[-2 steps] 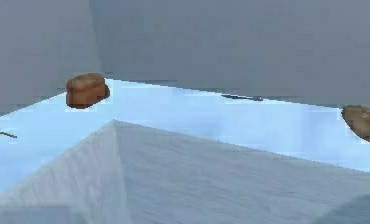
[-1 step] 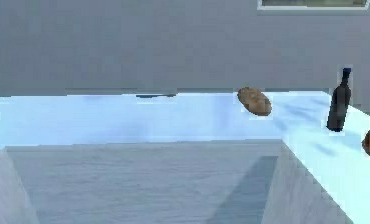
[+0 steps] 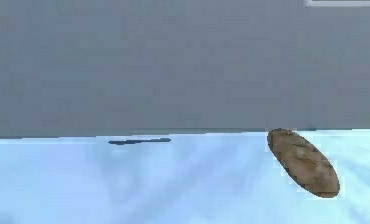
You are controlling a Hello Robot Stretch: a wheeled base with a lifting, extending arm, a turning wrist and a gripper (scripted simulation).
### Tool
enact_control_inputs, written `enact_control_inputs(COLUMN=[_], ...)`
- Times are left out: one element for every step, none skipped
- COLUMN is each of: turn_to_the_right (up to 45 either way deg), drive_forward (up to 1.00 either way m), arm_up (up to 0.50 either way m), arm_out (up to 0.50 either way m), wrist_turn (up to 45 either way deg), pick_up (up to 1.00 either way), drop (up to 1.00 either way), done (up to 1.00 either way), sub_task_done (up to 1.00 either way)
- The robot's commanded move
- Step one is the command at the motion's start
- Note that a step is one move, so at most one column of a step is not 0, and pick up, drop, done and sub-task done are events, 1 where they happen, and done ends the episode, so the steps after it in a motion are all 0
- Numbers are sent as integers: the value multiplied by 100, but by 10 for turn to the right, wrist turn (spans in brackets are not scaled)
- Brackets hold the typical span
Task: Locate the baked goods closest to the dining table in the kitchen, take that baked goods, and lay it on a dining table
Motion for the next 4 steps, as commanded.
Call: enact_control_inputs(turn_to_the_right=[-450, -120, 0, 0], drive_forward=[0, 0, 0, 0], arm_up=[0, 0, 50, 38], arm_out=[0, 0, 0, 0], wrist_turn=[0, 0, 0, 0], pick_up=[0, 0, 0, 0], drop=[0, 0, 0, 0], done=[0, 0, 0, 0], sub_task_done=[0, 0, 0, 0])
